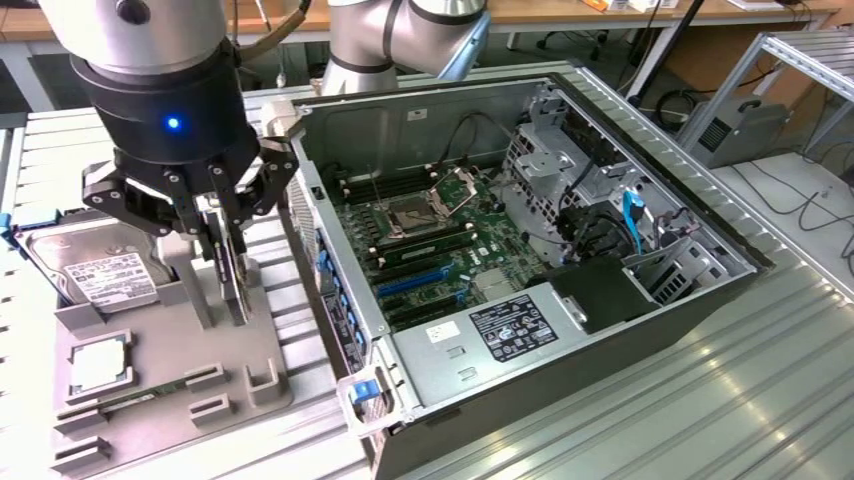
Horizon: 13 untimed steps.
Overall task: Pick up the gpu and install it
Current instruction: 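Pick up the gpu and move the gpu toward the slot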
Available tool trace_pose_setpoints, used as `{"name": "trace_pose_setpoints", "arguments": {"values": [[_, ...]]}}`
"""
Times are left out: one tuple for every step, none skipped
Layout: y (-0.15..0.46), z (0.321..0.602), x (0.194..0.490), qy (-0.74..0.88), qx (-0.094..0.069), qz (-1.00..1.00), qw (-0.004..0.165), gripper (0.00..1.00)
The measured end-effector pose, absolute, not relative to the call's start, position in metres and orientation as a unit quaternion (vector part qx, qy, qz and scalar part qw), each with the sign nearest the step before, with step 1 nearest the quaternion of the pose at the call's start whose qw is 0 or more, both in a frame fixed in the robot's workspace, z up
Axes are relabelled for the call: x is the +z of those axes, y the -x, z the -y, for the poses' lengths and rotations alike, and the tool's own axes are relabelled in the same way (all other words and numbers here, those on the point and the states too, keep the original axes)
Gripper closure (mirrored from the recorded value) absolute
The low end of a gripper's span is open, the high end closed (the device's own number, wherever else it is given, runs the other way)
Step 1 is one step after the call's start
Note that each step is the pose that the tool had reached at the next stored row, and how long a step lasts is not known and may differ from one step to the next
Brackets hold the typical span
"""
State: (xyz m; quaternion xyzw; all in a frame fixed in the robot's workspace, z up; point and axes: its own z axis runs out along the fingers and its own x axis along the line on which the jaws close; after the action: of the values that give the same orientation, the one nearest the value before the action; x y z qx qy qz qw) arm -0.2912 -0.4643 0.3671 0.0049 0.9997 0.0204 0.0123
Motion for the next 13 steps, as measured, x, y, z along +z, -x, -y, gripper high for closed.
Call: {"name": "trace_pose_setpoints", "arguments": {"values": [[0.291, 0.464, 0.370, -0.005, 0.020, -1.000, 0.012, 0.73], [0.291, 0.464, 0.373, -0.005, 0.020, -1.000, 0.012, 0.73], [0.291, 0.464, 0.377, -0.005, 0.020, -1.000, 0.012, 0.73], [0.291, 0.464, 0.380, -0.005, 0.020, -1.000, 0.012, 0.73], [0.291, 0.464, 0.383, -0.005, 0.020, -1.000, 0.012, 0.73], [0.291, 0.464, 0.386, -0.005, 0.020, -1.000, 0.012, 0.73], [0.291, 0.464, 0.390, -0.005, 0.020, -1.000, 0.012, 0.73], [0.291, 0.464, 0.393, -0.005, 0.020, -1.000, 0.012, 0.73], [0.291, 0.464, 0.398, -0.005, 0.020, -1.000, 0.012, 0.73], [0.291, 0.464, 0.404, -0.005, 0.020, -1.000, 0.012, 0.73], [0.291, 0.464, 0.407, -0.005, 0.020, -1.000, 0.012, 0.73], [0.291, 0.464, 0.409, -0.005, 0.020, -1.000, 0.012, 0.73], [0.291, 0.464, 0.412, -0.005, 0.020, -1.000, 0.012, 0.73]]}}
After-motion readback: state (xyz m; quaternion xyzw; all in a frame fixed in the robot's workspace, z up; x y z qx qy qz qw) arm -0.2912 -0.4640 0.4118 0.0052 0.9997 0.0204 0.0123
